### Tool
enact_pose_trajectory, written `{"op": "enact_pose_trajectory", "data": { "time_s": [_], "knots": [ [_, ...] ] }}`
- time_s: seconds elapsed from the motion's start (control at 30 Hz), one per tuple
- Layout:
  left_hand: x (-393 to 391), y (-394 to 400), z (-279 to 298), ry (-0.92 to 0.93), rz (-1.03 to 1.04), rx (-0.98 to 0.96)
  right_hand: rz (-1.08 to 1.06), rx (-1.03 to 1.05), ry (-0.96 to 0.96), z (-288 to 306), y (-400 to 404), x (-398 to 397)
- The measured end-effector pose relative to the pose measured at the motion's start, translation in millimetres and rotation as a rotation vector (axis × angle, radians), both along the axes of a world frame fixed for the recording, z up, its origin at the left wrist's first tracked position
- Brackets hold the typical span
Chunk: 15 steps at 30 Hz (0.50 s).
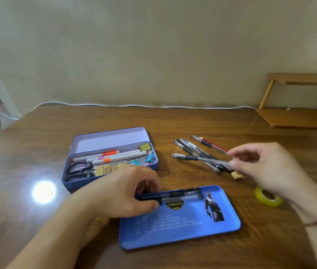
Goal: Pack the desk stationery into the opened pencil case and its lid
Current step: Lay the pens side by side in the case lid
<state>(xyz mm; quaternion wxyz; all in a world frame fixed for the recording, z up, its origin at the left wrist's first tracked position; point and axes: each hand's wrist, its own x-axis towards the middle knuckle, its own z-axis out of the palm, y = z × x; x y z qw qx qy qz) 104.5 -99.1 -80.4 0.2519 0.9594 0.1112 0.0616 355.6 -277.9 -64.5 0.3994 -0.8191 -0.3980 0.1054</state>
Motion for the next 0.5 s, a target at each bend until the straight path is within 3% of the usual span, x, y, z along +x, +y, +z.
{"op": "enact_pose_trajectory", "data": {
  "time_s": [0.13,0.23,0.37,0.43,0.5],
  "knots": [
    [5.2,-4.4,-0.8,-0.295,0.141,-0.024,0.039,0.35,0.428,13.8,-3.0,-10.6],
    [14.5,-18.4,0.7,-0.502,0.259,-0.37,0.161,0.454,0.514,16.1,3.4,-50.2],
    [21.4,-30.9,4.1,-0.608,0.326,-0.772,0.349,0.276,0.238,6.2,7.5,-98.1],
    [22.1,-33.8,6.3,-0.596,0.322,-0.804,0.406,0.208,0.056,2.1,6.4,-101.8],
    [19.9,-36.5,7.9,-0.587,0.294,-0.683,0.383,0.288,-0.073,0.8,4.8,-91.3]
  ]
}}
